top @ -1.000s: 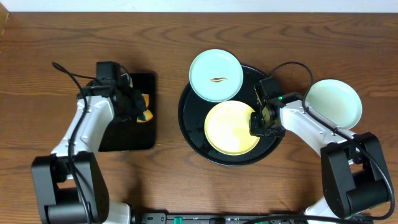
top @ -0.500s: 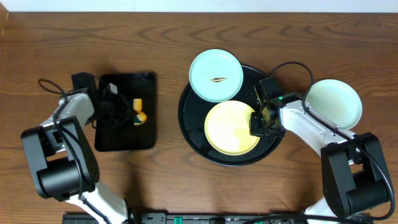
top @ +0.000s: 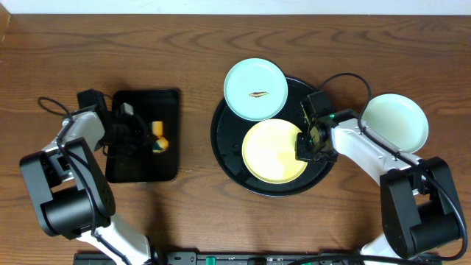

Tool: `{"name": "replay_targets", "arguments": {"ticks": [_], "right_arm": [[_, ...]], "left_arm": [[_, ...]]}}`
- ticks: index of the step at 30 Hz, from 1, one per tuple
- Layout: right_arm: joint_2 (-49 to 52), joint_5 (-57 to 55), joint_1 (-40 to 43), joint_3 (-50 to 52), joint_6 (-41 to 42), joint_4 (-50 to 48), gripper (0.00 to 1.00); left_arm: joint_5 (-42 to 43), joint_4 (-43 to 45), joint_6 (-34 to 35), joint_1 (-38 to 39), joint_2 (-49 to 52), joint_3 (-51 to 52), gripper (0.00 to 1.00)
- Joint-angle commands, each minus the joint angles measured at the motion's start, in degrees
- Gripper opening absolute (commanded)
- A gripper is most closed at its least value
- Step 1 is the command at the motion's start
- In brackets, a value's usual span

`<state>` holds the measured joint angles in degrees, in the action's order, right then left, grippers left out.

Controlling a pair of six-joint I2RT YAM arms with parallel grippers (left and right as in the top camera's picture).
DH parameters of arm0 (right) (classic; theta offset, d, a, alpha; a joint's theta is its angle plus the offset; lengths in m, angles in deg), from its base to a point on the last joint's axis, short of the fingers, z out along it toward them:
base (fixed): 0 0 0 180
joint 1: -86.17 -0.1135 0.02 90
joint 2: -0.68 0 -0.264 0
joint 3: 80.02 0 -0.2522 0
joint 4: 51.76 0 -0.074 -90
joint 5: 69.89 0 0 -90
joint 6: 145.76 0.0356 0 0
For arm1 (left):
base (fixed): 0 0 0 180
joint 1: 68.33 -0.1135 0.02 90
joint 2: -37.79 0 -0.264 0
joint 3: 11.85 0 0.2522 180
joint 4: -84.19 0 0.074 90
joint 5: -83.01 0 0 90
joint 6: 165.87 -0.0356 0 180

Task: Clean dirty plates on tray and stack at the side

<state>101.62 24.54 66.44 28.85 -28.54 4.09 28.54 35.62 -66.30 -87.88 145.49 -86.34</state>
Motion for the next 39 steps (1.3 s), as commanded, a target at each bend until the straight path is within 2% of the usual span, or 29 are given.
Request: {"name": "replay_targets", "arguments": {"ticks": [1,6,12,19,23,25,32,37,39], "right_arm": [[0.5,-1.6,-0.2,1.2,0.0,0.5,0.02],[0.5,-1.6,-0.2,1.2,0.0,0.5,0.02],[0.5,-1.6,-0.2,1.2,0.0,0.6,0.02],[0.5,-1.6,-0.2,1.2,0.0,0.6,0.02],[0.5,-1.6,-0.2,1.2,0.0,0.6,0.02],[0.5,-1.6,-0.2,1.2,0.0,0.6,0.02],[0.5,-1.6,-0.2,1.2,0.0,0.6,0.01],[0.5,-1.6,-0.2,1.2,0.0,0.6,0.01],[0.5,-1.6,-0.2,1.2,0.0,0.6,0.01]], "left_arm": [[5.0,-0.9,-5.7,3.6,1.6,0.5,0.08],[2.3,-0.3,-7.5,6.8,1.6,0.5,0.08],[-9.5,0.2,1.6,6.0,1.6,0.4,0.08],[-9.4,0.2,8.7,4.4,1.6,0.3,0.08],[-14.8,-0.7,17.9,4.4,1.6,0.3,0.08],[-13.9,-0.1,19.3,4.5,1.6,0.3,0.08],[1.1,5.3,5.4,8.3,1.6,0.3,0.08],[1.7,6.1,-0.7,12.6,1.6,0.3,0.08],[1.1,6.2,-1.0,13.6,1.6,0.3,0.08]]}}
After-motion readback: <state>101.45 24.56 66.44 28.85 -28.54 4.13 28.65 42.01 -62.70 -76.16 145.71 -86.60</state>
